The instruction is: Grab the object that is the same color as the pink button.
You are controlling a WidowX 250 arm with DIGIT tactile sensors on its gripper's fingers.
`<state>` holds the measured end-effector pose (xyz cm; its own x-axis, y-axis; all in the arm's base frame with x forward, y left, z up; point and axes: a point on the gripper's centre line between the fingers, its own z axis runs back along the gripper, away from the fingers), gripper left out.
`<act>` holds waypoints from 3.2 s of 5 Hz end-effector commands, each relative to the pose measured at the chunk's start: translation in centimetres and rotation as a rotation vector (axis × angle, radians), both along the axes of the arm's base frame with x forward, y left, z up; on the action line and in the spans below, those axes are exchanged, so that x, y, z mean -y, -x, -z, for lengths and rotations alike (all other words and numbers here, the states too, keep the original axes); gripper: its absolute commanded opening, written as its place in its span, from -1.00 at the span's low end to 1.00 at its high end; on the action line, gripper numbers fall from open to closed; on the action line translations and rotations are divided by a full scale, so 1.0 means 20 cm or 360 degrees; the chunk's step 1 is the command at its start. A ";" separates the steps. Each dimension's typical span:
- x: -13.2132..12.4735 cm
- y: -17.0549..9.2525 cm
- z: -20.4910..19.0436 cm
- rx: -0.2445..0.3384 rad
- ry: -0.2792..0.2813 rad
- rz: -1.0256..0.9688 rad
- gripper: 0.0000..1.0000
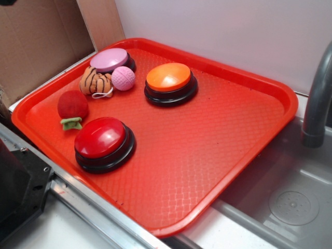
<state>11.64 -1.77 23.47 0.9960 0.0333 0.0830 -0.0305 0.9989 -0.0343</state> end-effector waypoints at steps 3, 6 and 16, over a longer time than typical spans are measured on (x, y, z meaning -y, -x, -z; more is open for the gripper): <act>-0.06 -0.17 0.09 0.0069 0.0068 -0.0506 1.00; -0.31 -0.53 0.38 0.0226 -0.0004 -0.1411 1.00; -0.50 -0.79 0.96 0.0267 -0.0135 -0.1925 -1.00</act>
